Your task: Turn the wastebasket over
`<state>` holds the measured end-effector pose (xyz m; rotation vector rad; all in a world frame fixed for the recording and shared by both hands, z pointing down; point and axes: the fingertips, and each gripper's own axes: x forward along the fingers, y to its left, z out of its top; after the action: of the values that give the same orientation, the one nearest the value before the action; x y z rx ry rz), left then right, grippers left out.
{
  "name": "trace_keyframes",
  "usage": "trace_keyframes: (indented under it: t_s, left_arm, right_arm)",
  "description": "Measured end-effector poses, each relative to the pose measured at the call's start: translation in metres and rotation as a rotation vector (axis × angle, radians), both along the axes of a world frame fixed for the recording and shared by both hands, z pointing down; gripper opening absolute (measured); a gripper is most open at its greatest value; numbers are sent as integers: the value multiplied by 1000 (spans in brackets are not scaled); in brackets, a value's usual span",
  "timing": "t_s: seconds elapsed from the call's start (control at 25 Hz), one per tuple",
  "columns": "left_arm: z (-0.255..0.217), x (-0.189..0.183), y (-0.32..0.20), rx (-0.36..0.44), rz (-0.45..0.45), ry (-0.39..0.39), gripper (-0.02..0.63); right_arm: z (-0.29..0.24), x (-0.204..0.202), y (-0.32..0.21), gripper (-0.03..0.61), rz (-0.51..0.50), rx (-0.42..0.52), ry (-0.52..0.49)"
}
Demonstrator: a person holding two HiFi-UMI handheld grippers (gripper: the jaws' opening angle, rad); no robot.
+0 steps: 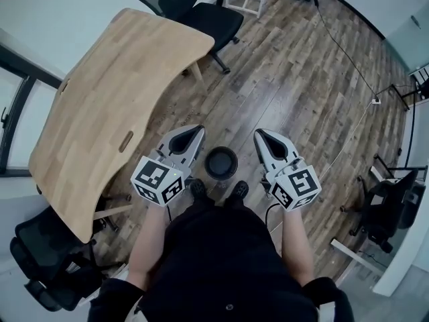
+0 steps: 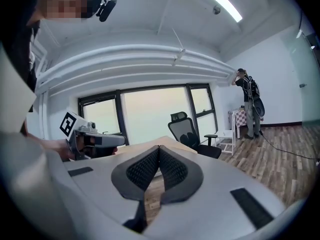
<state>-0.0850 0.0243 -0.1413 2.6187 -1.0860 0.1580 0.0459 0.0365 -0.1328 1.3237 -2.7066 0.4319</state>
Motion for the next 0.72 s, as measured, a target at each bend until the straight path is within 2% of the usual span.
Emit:
trace_keyframes:
  t_s: [0.2,0.72]
  left_arm:
    - [2,-1,6,4,4,-9,17]
    - [0,-3,8,0,-16,23,17]
  right_arm:
    - [2,-3,5,32,30,1,26]
    - [0,-13,18,32,9,0,43]
